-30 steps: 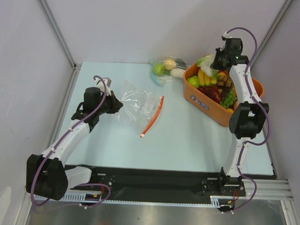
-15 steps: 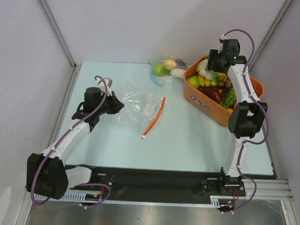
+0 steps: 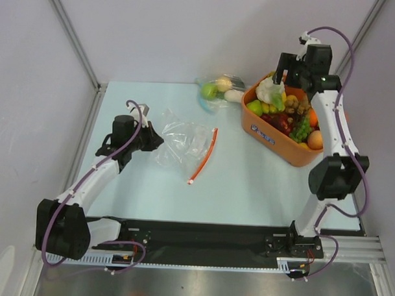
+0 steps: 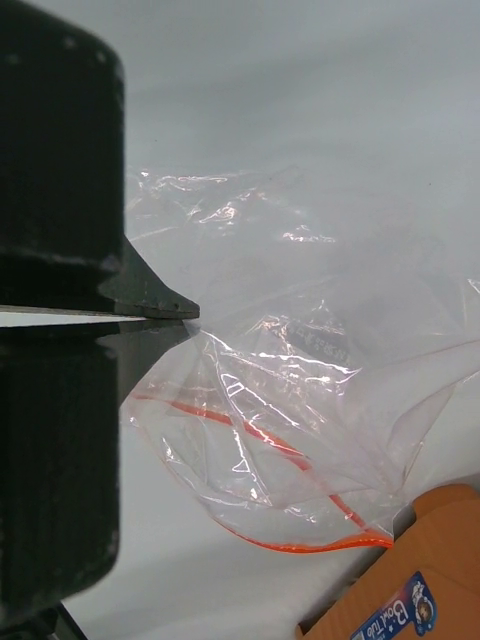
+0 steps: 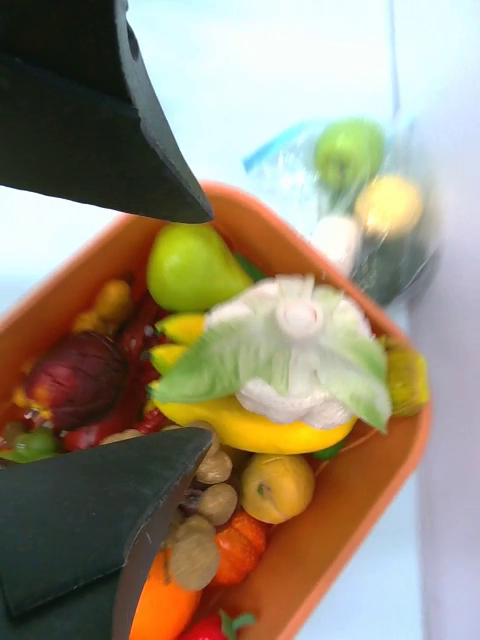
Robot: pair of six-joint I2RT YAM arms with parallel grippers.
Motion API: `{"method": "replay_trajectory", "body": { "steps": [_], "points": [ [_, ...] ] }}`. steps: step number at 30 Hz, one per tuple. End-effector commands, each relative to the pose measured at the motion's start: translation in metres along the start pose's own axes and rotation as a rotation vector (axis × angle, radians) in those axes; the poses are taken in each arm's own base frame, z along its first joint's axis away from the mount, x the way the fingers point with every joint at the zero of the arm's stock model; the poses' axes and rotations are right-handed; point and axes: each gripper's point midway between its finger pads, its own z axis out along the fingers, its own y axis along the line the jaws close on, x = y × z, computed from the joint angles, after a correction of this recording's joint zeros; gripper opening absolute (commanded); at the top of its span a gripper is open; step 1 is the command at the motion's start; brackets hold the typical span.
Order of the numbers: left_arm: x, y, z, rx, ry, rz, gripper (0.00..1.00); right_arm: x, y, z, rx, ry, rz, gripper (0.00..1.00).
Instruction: Open the zip-top bag and remove the fake food
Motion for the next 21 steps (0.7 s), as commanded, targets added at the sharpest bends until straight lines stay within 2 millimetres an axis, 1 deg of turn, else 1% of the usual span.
{"method": "replay_trajectory", "body": {
  "steps": [1,2,4,5,6,7,8,10,11,12,14,15,16,17,18,19,20,21],
  "points": [
    [-0.021,-0.002,-0.004,-0.006,-0.051,0.034,0.02,-0.061,0.028,-0.072,-0.079,-0.229,-0.016,0.87],
    [-0.023,-0.002,-0.005,-0.010,-0.053,0.037,0.06,-0.058,0.030,-0.088,-0.084,-0.239,-0.015,0.87],
    [-0.024,0.000,-0.007,-0.027,-0.056,0.048,0.23,-0.057,0.033,-0.106,-0.093,-0.269,-0.009,0.87],
    [-0.026,-0.001,-0.009,-0.026,-0.060,0.056,0.44,-0.044,0.035,-0.120,-0.097,-0.266,-0.008,0.87],
    [-0.028,-0.001,-0.010,-0.030,-0.063,0.068,0.53,-0.040,0.036,-0.127,-0.098,-0.274,-0.005,0.87],
    [-0.027,0.002,-0.012,-0.043,-0.057,0.078,0.59,-0.033,0.037,-0.131,-0.103,-0.275,-0.005,0.88],
    [-0.030,0.002,-0.014,-0.052,-0.063,0.085,0.67,-0.019,0.038,-0.143,-0.108,-0.269,-0.007,0.88],
    [-0.032,0.005,-0.018,-0.074,-0.064,0.101,0.72,-0.002,0.040,-0.152,-0.114,-0.243,-0.008,0.88],
    [-0.036,0.004,-0.021,-0.077,-0.072,0.109,0.73,0.001,0.041,-0.164,-0.117,-0.255,-0.011,0.88],
    [-0.039,0.003,-0.023,-0.080,-0.079,0.115,0.74,0.017,0.039,-0.165,-0.111,-0.227,-0.008,0.88],
    [-0.045,0.002,-0.033,-0.092,-0.103,0.129,0.75,0.033,0.039,-0.171,-0.109,-0.200,-0.007,0.88],
    [-0.048,0.001,-0.037,-0.102,-0.115,0.136,0.75,0.042,0.038,-0.181,-0.107,-0.205,-0.004,0.88],
    [-0.053,0.002,-0.046,-0.123,-0.130,0.150,0.76,0.049,0.037,-0.184,-0.107,-0.197,0.005,0.87],
    [-0.056,0.002,-0.050,-0.133,-0.137,0.166,0.80,0.053,0.037,-0.189,-0.108,-0.197,0.007,0.88],
    [-0.057,0.004,-0.055,-0.152,-0.139,0.175,0.82,0.054,0.037,-0.199,-0.108,-0.215,0.013,0.88],
    [-0.056,0.007,-0.061,-0.172,-0.136,0.183,0.82,0.067,0.035,-0.198,-0.106,-0.186,0.019,0.88],
    [-0.064,0.007,-0.070,-0.196,-0.163,0.189,0.84,0.071,0.035,-0.200,-0.106,-0.182,0.027,0.88],
    [-0.067,0.007,-0.075,-0.210,-0.169,0.191,0.84,0.077,0.035,-0.201,-0.106,-0.171,0.032,0.88]
  ]
}}
